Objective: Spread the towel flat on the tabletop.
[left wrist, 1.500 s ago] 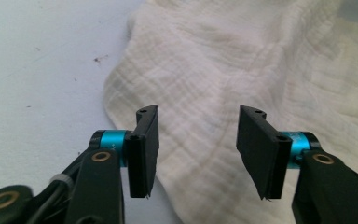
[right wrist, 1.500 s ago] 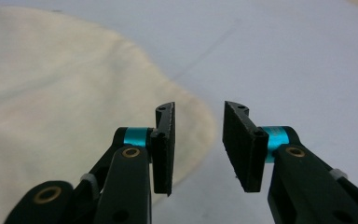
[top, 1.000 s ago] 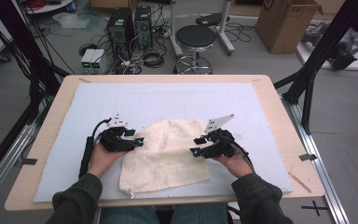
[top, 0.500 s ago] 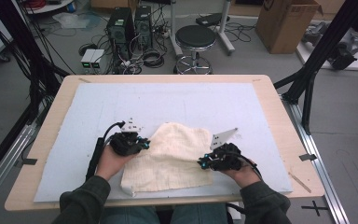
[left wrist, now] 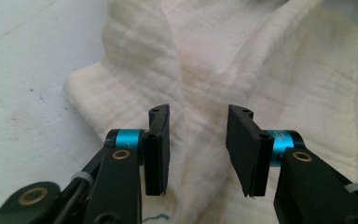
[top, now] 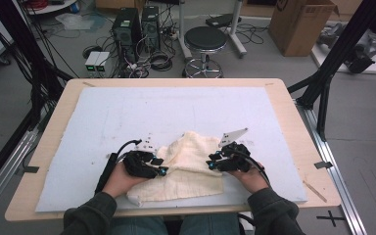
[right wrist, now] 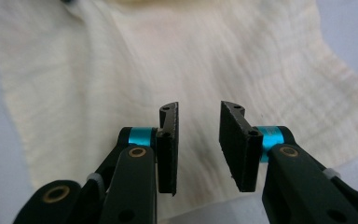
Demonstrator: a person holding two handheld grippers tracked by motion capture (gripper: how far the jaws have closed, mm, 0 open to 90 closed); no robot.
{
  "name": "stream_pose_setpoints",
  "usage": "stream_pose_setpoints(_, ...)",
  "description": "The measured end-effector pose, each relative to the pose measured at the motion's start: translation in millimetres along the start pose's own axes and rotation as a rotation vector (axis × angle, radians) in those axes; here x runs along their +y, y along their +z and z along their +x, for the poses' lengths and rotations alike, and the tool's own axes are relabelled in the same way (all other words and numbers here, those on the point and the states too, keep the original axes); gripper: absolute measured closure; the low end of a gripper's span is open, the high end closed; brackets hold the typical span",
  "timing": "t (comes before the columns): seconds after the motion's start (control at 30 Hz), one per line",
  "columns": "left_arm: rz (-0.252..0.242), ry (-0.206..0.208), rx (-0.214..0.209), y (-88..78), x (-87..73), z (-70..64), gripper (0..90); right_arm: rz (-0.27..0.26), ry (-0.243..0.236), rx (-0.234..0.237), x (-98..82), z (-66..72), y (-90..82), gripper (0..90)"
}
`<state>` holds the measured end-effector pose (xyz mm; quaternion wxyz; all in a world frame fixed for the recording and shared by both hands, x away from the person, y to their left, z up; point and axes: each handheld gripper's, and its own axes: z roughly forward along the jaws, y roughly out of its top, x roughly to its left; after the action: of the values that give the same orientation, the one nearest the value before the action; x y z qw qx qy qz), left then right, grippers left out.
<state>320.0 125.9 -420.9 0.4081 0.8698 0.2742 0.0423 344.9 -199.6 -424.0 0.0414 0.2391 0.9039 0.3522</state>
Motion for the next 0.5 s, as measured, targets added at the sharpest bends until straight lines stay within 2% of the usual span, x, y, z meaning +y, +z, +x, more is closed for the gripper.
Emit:
stream_pose_setpoints(0.07, -0.036, -0.024, -0.001, -7.0, 2.7, 5.1, 58.4, 0.006, -0.002, -0.001, -0.2, -0.8, 2.6, 67.8)
stream_pose_setpoints(0.17, -0.064, -0.038, 0.006, -15.1, 9.7, 15.1, 62.0, 0.011, -0.006, -0.001, -1.8, 0.3, 2.9, 67.9)
stream_pose_setpoints(0.2, -0.083, -0.057, 0.004, -17.8, 12.5, 18.2, 63.0, 0.013, -0.008, 0.001, -2.6, 0.1, 3.5, 67.9)
stream_pose_setpoints(0.27, -0.116, -0.078, 0.024, -21.0, 18.5, 24.9, 64.4, 0.02, -0.007, 0.0, -4.2, 0.2, 3.9, 67.9)
stream_pose_setpoints(0.37, -0.116, -0.111, 0.078, -20.2, 26.2, 36.2, 67.5, 0.02, -0.001, 0.003, -5.8, -0.5, 4.5, 68.0)
stream_pose_setpoints(0.5, -0.1, -0.168, 0.13, -9.1, 27.8, 50.6, 73.7, 0.016, -0.004, 0.003, -7.2, -0.3, 4.6, 68.0)
